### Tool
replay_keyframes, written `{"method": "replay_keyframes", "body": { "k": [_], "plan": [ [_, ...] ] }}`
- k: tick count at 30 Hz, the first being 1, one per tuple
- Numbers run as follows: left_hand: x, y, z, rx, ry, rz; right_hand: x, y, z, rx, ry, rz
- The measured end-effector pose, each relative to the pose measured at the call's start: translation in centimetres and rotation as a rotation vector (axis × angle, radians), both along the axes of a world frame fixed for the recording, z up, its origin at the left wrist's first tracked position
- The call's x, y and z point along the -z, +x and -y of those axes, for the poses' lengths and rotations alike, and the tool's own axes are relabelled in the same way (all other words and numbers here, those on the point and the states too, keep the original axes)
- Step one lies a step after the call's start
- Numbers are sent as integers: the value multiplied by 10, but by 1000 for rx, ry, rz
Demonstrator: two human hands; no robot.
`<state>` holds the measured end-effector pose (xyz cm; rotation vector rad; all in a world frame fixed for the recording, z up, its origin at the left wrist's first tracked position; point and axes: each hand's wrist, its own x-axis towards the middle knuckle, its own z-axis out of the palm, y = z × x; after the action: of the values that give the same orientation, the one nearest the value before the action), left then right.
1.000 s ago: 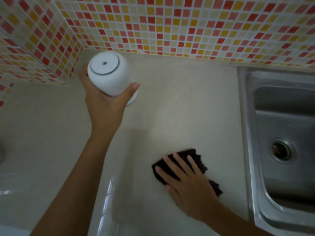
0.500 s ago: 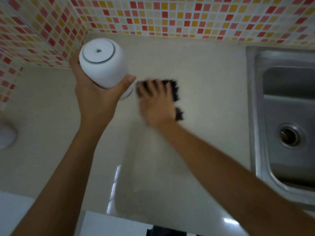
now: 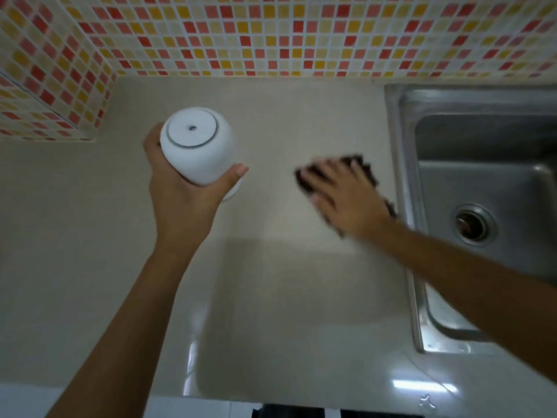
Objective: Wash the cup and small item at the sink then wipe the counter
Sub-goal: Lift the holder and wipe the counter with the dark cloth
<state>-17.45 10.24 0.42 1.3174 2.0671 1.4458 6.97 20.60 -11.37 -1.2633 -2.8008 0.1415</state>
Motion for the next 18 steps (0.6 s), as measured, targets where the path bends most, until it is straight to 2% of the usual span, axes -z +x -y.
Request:
{"method": "replay_keyframes", "body": {
  "k": [4,7,12,15,18],
  "plan": [
    [15,26,5,45,-13,32,-5,-26,-102,375,-117,-18],
    [25,41,6,49,-9,73,-4,-46,-95,460,-114,-26],
    [34,58,-8,15,-18,133,-6,-41,36,264,-70,-137],
    [39,68,-14,-4,-7,187,-10,-15,138,115,-135,-83],
    [46,79,-15,-8,-2,241,-12,25,181,149,-143,-58]
  ]
}}
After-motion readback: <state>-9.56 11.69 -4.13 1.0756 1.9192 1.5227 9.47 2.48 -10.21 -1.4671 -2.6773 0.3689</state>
